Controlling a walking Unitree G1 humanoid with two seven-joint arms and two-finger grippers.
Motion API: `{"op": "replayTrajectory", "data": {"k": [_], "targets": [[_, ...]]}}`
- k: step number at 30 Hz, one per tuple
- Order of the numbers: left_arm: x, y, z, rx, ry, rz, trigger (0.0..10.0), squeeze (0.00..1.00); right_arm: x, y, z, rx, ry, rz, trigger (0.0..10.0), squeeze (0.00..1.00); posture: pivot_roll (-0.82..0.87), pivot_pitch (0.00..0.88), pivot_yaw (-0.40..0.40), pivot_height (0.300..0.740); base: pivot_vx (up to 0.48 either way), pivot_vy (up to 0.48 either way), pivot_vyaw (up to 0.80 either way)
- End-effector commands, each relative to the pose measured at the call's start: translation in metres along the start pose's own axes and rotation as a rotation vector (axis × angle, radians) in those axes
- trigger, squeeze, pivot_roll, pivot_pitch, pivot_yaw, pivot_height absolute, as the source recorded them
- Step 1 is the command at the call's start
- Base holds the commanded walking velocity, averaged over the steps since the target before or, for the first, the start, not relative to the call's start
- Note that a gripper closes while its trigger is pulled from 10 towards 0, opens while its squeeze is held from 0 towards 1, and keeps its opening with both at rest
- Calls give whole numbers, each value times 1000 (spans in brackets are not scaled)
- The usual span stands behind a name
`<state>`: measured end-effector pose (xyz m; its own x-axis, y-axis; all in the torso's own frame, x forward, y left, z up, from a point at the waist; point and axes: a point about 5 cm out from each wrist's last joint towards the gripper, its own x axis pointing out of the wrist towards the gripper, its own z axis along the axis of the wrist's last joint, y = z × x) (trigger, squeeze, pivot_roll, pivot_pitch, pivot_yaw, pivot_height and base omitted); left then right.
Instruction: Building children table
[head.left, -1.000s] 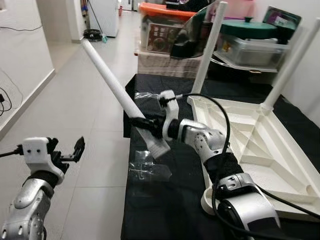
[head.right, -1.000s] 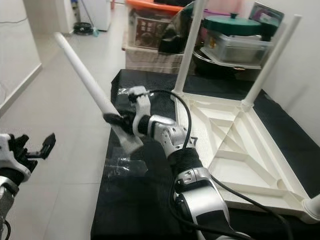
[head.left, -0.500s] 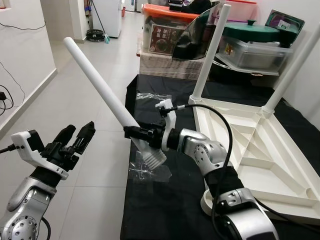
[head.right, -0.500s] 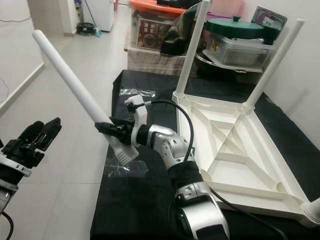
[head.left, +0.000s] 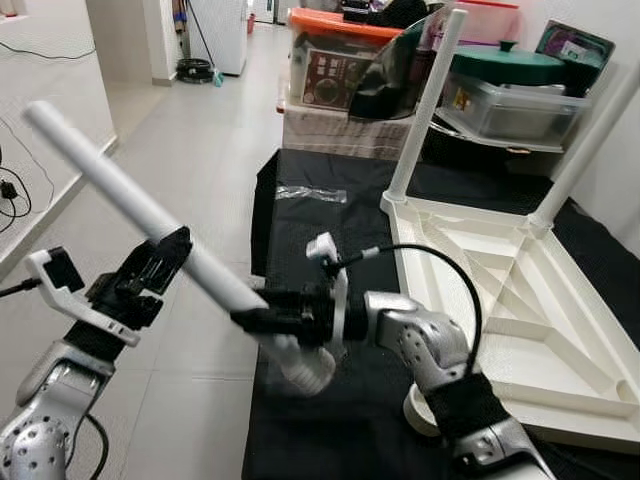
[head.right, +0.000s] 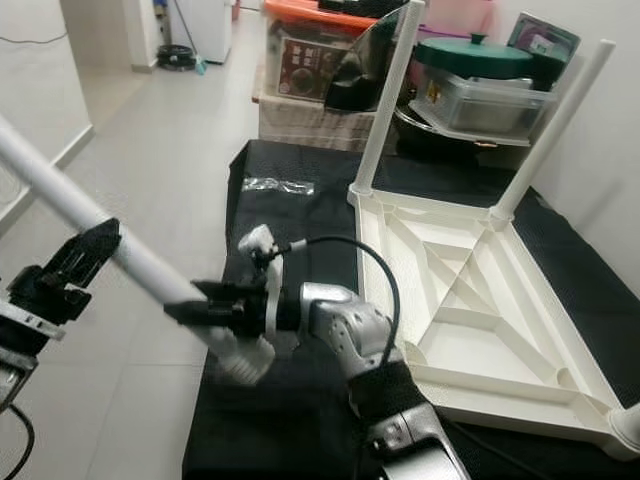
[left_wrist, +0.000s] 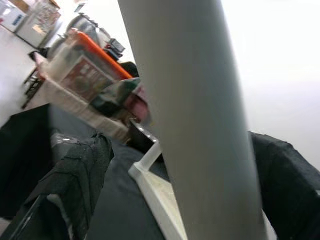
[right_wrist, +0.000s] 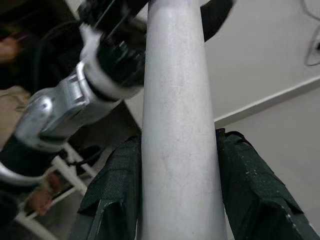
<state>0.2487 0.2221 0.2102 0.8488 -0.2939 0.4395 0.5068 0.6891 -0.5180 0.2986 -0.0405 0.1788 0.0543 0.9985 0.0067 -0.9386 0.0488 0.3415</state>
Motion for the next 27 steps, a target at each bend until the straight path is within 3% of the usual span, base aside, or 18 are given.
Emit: {"op": "replayTrajectory", "data": {"k": [1,2,3,5,6,17,18,19,20,22,23,26,27], "targets": [[3,0,-3,-38,6,-2,10000,0,-2,6,1,-18,5,43,0,0,99,0,-122,740,0,0,0],[7,-3,-1,-41,1,-19,10000,0,-3,7,-2,-23,20,46,0,0,99,0,-122,740,0,0,0],[9,-5,2,-39,-29,-27,4275,0,-4,6,-3,-27,32,38,0,0,99,0,-122,740,0,0,0],[10,-6,5,-36,-50,-31,4275,0,-4,6,-4,-29,39,32,0,0,99,0,-121,740,0,0,0],[10,-8,6,-40,-54,-47,0,0,-4,5,-5,-30,42,25,0,0,99,0,-121,740,0,0,0],[6,-25,0,-65,-5,-147,0,0,-4,-1,-2,-55,50,-44,0,0,104,0,-118,740,0,0,0],[6,-28,-1,-69,5,-158,0,0,-4,-4,-2,-69,60,-68,4902,0,104,0,-118,740,0,0,0],[6,-28,-1,-69,5,-158,0,0,-4,-4,-2,-69,60,-68,4902,0,104,0,-118,740,0,0,0],[7,-30,-3,-68,16,-168,0,0,-4,-7,-1,-82,67,-98,10000,0,104,0,-118,740,0,0,0],[7,-30,-3,-68,16,-168,0,0,-4,-7,-1,-82,67,-98,10000,0,104,0,-118,740,0,0,0],[8,-32,-4,-69,24,-175,0,0,-4,-7,1,-87,69,-105,10000,1000,102,0,-117,740,0,0,0],[10,-33,-5,-67,64,-195,0,0,-3,-6,4,-119,106,-98,10000,1000,98,0,-114,740,0,0,0],[11,-34,-6,-64,86,-211,4667,0,-2,-3,5,-134,126,-75,10000,98,98,0,-114,740,0,0,0]]}}
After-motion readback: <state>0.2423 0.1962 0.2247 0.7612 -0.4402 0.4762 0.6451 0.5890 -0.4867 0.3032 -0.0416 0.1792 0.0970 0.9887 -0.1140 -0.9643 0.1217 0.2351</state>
